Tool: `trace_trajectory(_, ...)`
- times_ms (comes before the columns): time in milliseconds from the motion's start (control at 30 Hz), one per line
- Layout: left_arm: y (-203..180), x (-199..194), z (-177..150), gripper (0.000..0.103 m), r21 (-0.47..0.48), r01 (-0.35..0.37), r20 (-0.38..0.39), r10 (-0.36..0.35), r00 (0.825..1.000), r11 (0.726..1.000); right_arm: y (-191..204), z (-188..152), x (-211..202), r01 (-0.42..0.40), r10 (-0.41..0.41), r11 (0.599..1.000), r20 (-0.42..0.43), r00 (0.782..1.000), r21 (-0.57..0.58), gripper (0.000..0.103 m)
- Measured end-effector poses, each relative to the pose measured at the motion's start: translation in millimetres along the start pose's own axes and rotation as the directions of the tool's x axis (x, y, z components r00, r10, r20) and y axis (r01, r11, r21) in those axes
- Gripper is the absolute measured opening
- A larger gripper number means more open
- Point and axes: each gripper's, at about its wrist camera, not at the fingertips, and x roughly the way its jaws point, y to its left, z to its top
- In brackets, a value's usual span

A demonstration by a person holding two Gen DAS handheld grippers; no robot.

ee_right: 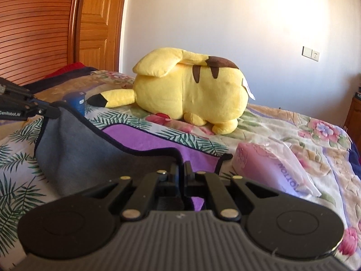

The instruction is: Fold towel

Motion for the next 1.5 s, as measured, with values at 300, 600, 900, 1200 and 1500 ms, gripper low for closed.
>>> trace_trajectory(300,3.5,13.3,12.2,0.0,0.017,-0.023,0.017,0.023,1.0,1.0,-2.9,9.0,7.2,0.023,-0.022,0.999,0.025,0.999,-0.023,0.004)
trace_trajectory(600,12.6,29.9,28.0,0.0,0.009,-0.057,0.033,0.056,0.998,0.998,-9.9,24.4,20.1,0.044,-0.042,0.998,0.051,0.998,-0.037,0.004)
trace_trajectory(900,18.0,54.1,41.6,0.0,0.03,-0.074,0.042,0.073,0.996,0.997,-14.1,34.3,41.0,0.068,-0.064,0.996,0.068,0.996,-0.053,0.004)
trace_trajectory(1200,21.4,88.4,37.8,0.0,-0.004,-0.099,0.012,0.099,0.995,0.995,-23.2,31.5,60.8,0.099,-0.095,0.993,0.069,0.993,-0.058,0.004)
trace_trajectory(1500,26.7,121.9,35.9,0.0,0.001,-0.12,-0.024,0.12,0.993,0.993,-28.5,22.6,85.5,0.108,-0.104,0.991,0.051,0.993,-0.073,0.004)
